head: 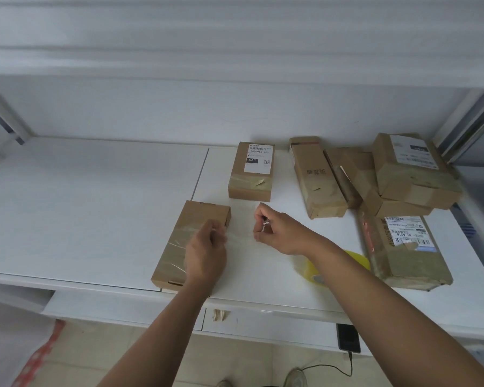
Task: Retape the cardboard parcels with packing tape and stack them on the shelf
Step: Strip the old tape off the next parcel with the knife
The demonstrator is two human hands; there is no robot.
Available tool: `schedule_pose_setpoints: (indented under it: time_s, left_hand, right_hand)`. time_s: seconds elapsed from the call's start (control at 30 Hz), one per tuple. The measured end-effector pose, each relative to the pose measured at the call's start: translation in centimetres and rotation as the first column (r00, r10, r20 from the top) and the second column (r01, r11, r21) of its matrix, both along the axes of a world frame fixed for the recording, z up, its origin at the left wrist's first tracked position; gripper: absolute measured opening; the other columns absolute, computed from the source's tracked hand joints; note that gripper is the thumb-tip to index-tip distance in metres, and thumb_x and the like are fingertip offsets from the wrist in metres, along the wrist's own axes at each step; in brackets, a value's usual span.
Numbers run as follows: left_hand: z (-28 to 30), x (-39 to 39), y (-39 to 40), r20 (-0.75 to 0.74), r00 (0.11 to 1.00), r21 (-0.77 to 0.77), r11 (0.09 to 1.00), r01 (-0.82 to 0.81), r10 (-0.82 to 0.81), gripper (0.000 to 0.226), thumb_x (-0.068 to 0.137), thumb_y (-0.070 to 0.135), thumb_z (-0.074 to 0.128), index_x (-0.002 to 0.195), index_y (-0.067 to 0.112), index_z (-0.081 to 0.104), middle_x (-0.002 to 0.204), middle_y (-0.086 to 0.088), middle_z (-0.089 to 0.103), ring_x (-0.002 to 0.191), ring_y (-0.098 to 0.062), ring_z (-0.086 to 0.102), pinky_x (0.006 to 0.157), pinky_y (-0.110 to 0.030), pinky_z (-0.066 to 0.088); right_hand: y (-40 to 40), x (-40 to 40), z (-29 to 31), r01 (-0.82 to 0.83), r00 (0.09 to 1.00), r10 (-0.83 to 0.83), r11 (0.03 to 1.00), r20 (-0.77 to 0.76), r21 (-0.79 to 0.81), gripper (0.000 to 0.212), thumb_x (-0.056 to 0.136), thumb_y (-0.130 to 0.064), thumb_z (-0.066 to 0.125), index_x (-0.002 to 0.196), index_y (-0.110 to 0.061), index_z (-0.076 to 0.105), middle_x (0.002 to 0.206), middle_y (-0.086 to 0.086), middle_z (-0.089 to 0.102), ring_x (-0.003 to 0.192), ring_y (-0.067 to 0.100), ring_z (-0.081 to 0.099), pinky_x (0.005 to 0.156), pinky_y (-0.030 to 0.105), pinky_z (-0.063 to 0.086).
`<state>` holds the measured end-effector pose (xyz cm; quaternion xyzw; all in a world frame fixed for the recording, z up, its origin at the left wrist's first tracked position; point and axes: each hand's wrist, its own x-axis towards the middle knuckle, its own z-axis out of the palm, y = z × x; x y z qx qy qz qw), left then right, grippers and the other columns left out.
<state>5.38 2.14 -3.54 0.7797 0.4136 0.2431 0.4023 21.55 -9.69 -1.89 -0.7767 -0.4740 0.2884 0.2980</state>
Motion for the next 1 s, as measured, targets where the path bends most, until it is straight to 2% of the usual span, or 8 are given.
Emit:
schedule_pose_setpoints:
  time_s: [0.1,0.2,0.3,0.43,0.6,0.73,0.9,1.0]
  left_hand:
    - [0.8,-1.1,2.6,0.106,0.987,-0.064,0.991,-0.117,0.123,0.026,0.095,0.006,0.044,0.083,0.027,0.055,0.069,0.006,0.063,0.066,-0.017,0.058,0.058,-0.027,0.040]
    - [1.8,-2.3,5.2,0.129,0.983,-0.110,0.987,-0.121,0.135,0.026,0.097,0.008,0.044,0.084,0.027,0.056,0.070,0.002,0.065,0.063,-0.016,0.057,0.060,-0.029,0.044]
    - [2.1,-2.5,5.5,0.181,0.975,-0.203,0.975,-0.088,0.125,0.021,0.096,0.007,0.047,0.086,0.021,0.059,0.071,-0.004,0.064,0.066,-0.019,0.057,0.072,-0.042,0.051]
    - [1.3,-2.4,5.0,0.191,0.977,-0.306,0.952,-0.033,0.095,0.014,0.099,0.016,0.053,0.088,0.015,0.061,0.070,-0.001,0.064,0.067,-0.019,0.058,0.082,-0.052,0.055]
    - [1.0,-3.0,5.1,0.214,0.973,-0.379,0.925,-0.001,0.089,0.020,0.097,0.028,0.061,0.096,0.009,0.064,0.069,0.000,0.062,0.068,-0.017,0.056,0.078,-0.044,0.053]
    - [1.3,-3.5,5.1,0.216,0.973,-0.425,0.905,0.023,0.076,0.028,0.092,0.033,0.070,0.105,0.010,0.063,0.080,-0.003,0.067,0.072,-0.013,0.061,0.073,-0.030,0.053]
    - [1.5,-4.3,5.2,0.210,0.975,-0.480,0.876,0.043,0.067,0.034,0.086,0.033,0.075,0.109,0.014,0.059,0.094,-0.003,0.069,0.079,-0.016,0.062,0.082,-0.035,0.053]
    - [1.6,-4.6,5.3,0.220,0.974,-0.488,0.870,0.061,0.055,0.035,0.085,0.032,0.076,0.110,0.016,0.058,0.094,-0.002,0.068,0.079,-0.015,0.062,0.080,-0.034,0.052]
  right_hand:
    - [-0.9,1.2,0.2,0.030,0.998,-0.028,0.999,0.059,-0.032,0.027,0.095,-0.013,0.057,0.089,-0.028,0.036,0.093,0.000,0.062,0.067,0.013,0.049,0.066,0.031,0.043]
    - [-1.3,1.7,0.5,0.027,0.999,-0.026,0.999,0.029,-0.042,0.028,0.095,-0.014,0.060,0.089,-0.028,0.037,0.098,0.001,0.065,0.069,0.014,0.051,0.064,0.028,0.043]
    - [-0.2,0.4,-0.1,-0.101,0.988,0.114,0.986,0.103,-0.130,0.023,0.096,-0.016,0.056,0.092,-0.026,0.037,0.096,0.006,0.064,0.079,0.027,0.058,0.068,0.040,0.046]
    - [1.9,-1.6,-1.3,-0.244,0.937,0.298,0.930,0.180,-0.274,0.012,0.100,-0.018,0.047,0.098,-0.023,0.036,0.087,0.008,0.057,0.070,0.021,0.048,0.061,0.033,0.036]
    - [2.7,-2.2,-2.5,-0.286,0.872,0.416,0.861,0.258,-0.420,0.012,0.101,-0.017,0.043,0.101,-0.024,0.033,0.091,0.010,0.056,0.076,0.026,0.049,0.059,0.034,0.033]
    - [2.8,-2.4,-2.6,-0.309,0.835,0.471,0.829,0.284,-0.466,0.024,0.096,-0.023,0.056,0.106,-0.021,0.035,0.092,0.007,0.057,0.078,0.025,0.049,0.064,0.034,0.034]
    - [3.2,-2.5,-2.5,-0.257,0.748,0.519,0.801,0.414,-0.541,0.051,0.093,-0.040,0.064,0.129,-0.016,0.037,0.096,0.006,0.057,0.085,0.027,0.051,0.067,0.033,0.035]
    - [3.1,-2.0,-2.2,-0.208,0.766,0.469,0.828,0.440,-0.521,0.077,0.086,-0.057,0.066,0.142,-0.018,0.028,0.111,0.003,0.061,0.102,0.027,0.056,0.073,0.031,0.034]
